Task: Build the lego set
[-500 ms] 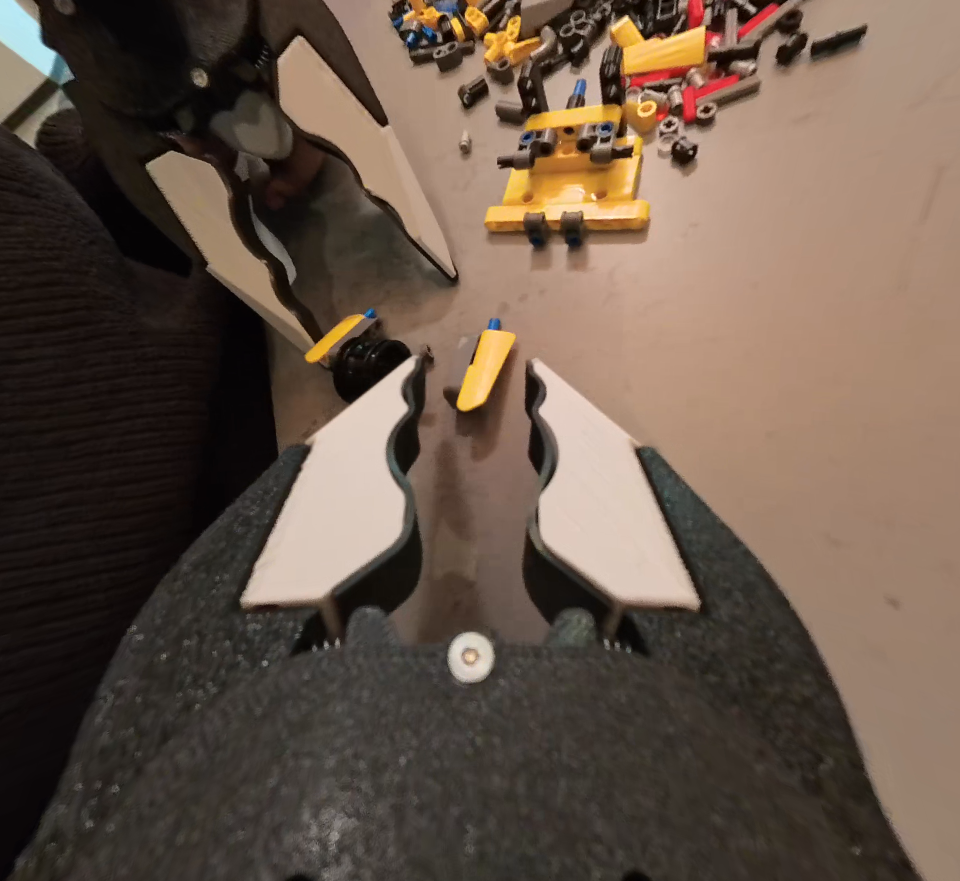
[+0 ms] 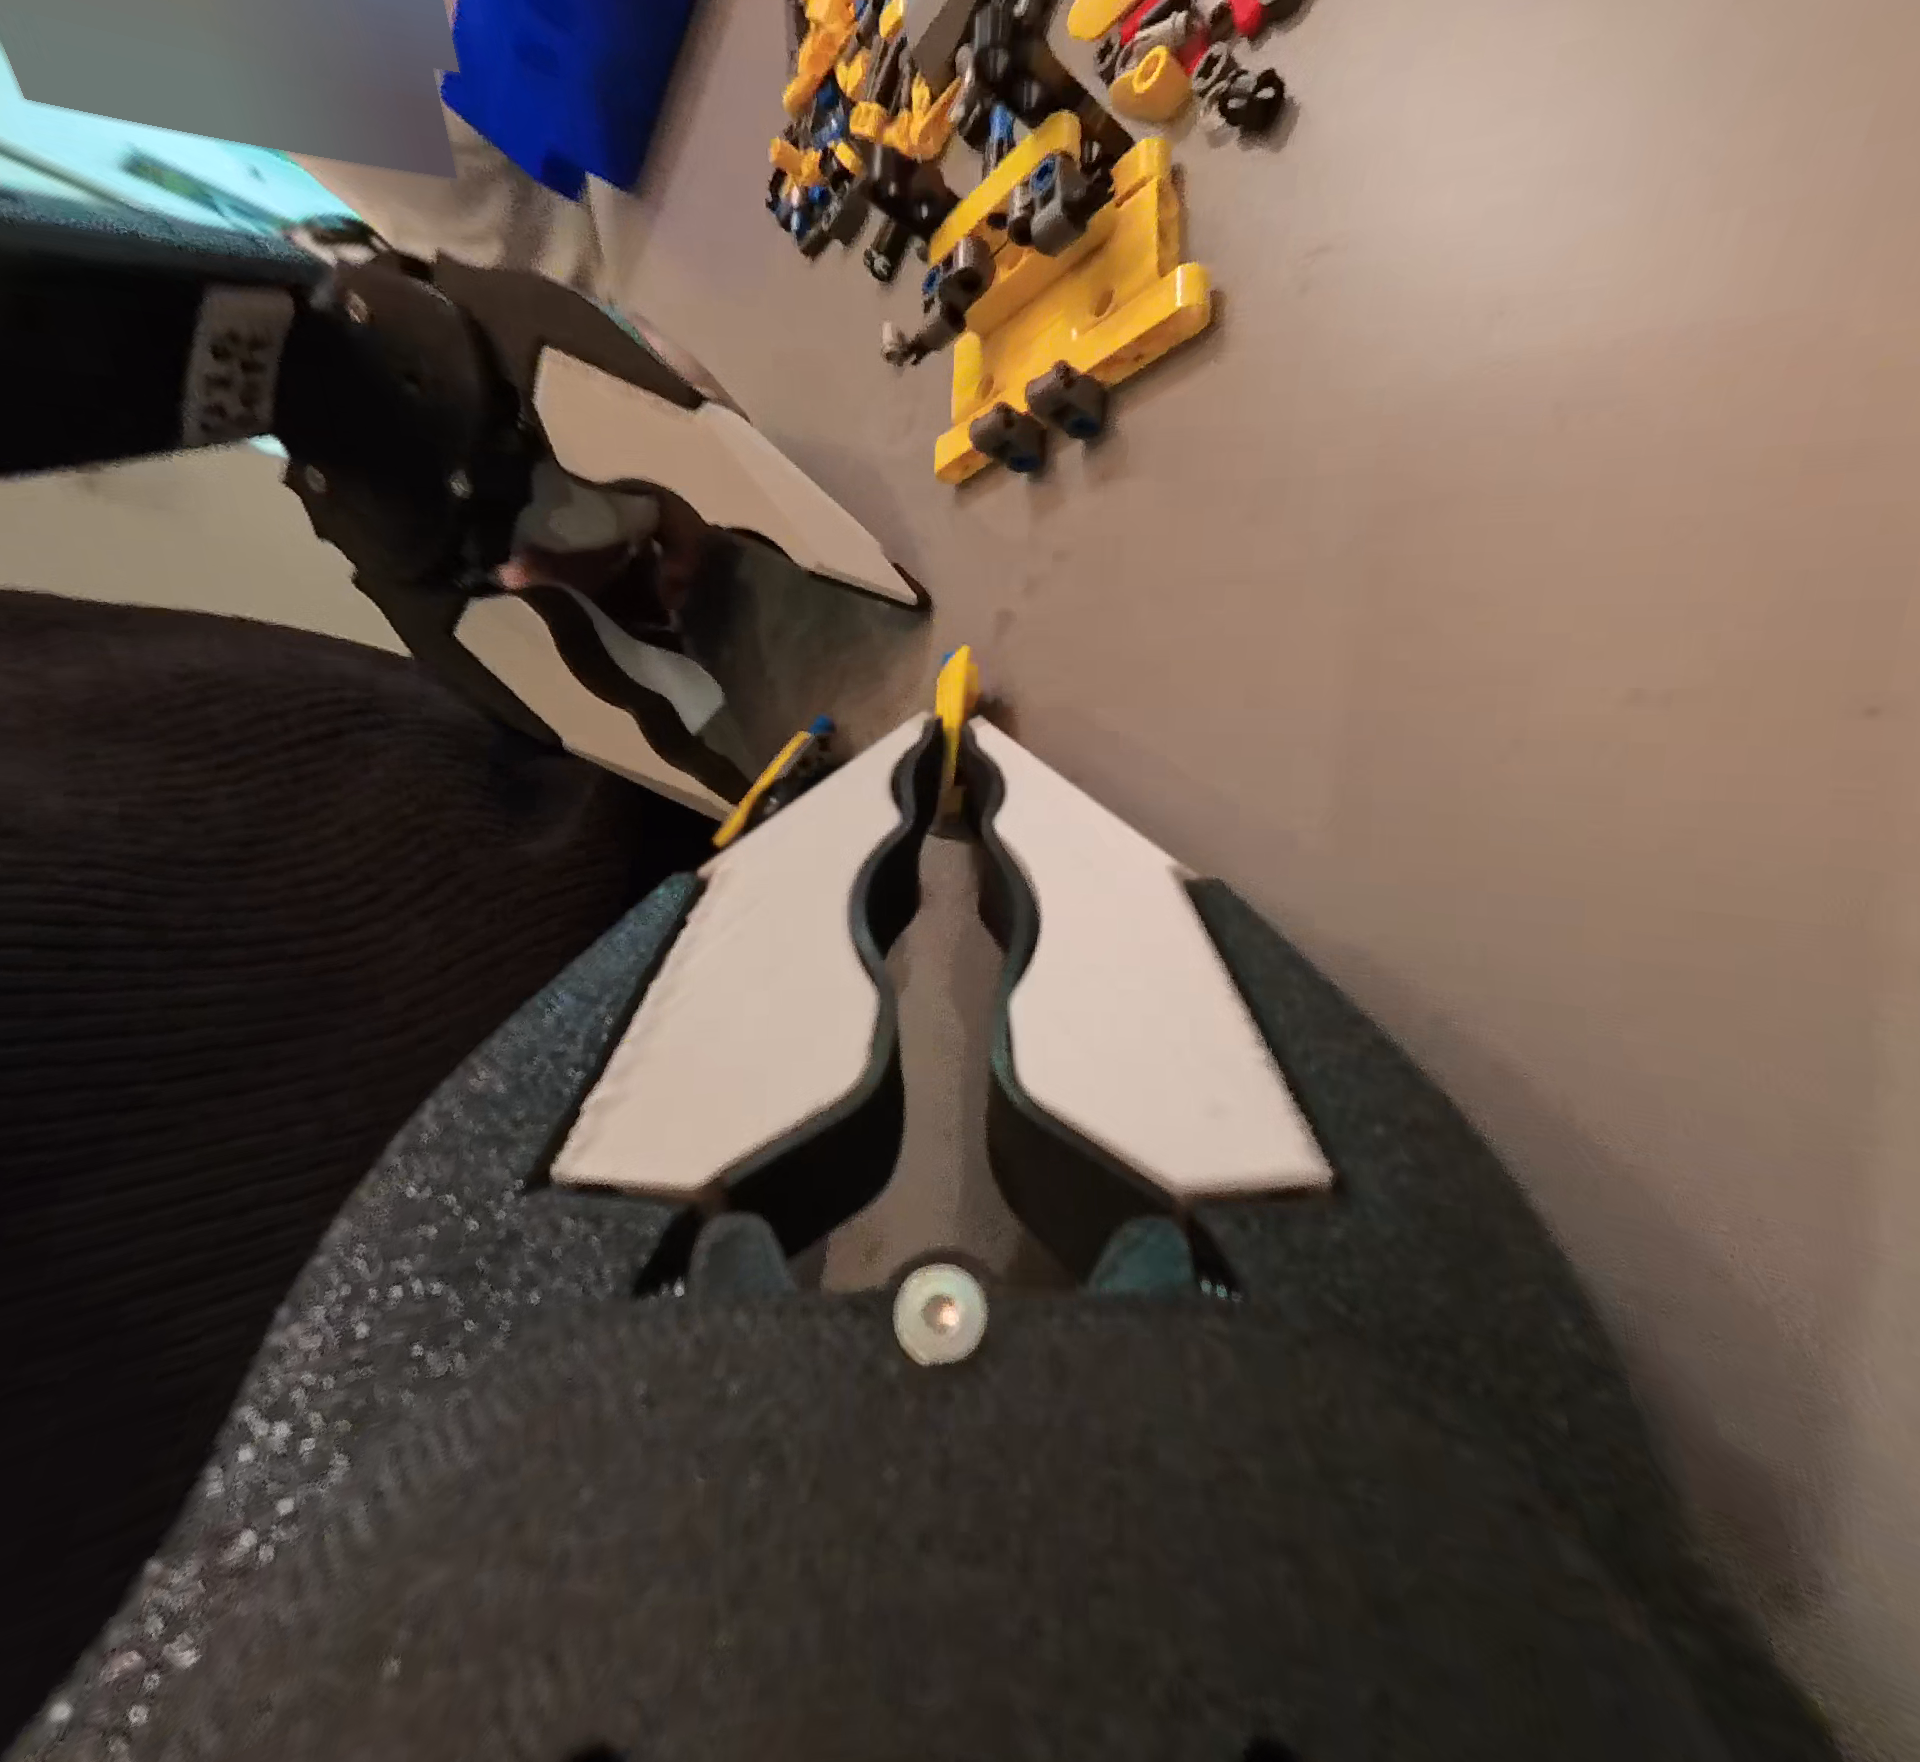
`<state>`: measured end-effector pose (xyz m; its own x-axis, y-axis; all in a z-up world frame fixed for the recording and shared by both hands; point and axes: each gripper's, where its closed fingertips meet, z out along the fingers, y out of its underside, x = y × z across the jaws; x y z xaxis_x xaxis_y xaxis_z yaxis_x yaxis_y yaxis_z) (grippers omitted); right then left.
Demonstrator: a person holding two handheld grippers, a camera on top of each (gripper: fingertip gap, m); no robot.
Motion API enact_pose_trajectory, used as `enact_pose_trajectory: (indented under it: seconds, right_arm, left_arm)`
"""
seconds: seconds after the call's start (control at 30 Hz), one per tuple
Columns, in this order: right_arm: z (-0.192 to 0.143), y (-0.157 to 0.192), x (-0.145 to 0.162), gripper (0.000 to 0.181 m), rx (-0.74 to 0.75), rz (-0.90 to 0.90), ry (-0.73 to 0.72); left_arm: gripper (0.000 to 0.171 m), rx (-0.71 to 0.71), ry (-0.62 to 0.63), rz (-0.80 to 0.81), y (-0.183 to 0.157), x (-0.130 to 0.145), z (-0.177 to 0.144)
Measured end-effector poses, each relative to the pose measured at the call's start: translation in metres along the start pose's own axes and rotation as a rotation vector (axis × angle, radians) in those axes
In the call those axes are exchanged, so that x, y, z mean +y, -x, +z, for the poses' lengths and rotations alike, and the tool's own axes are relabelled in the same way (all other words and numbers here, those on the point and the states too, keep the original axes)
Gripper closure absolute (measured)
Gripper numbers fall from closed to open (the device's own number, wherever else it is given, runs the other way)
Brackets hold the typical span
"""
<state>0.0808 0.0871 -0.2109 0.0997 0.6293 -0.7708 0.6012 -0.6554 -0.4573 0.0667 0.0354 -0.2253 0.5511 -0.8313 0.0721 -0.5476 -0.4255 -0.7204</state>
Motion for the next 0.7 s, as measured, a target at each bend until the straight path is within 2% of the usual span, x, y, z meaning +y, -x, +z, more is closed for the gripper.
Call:
enact_pose_trajectory:
  seconds: [0.17,0.37,0.4,0.47,0.63,0.7]
  right_arm:
    - [-0.001,0.006,-0.003,0.179,-0.056,0.124,-0.040]
    - [-0.005,-0.003,0.005,0.178,0.046,0.097,-0.045]
    - [-0.007,-0.004,0.005,0.171,0.075,0.062,-0.044]
    - [-0.012,-0.004,0.002,0.149,0.128,-0.047,-0.045]
    - [-0.026,-0.014,-0.003,0.141,0.377,-0.554,0.030]
    - [-0.023,-0.012,0.006,0.131,0.410,-0.741,0.102]
  left_arm:
    - [0.104,-0.006,0.002,0.005,0.000,0.000,0.000]
    - [0.104,-0.006,0.002,0.004,0.000,0.000,0.000]
    - [0.104,-0.007,0.003,0.005,0.000,0.000,0.000]
    - [0.104,-0.009,0.004,0.008,0.000,0.000,0.001]
    - [0.104,-0.015,0.005,0.012,0.000,0.001,0.001]
    - [0.104,-0.019,0.006,0.015,0.001,0.001,0.001]
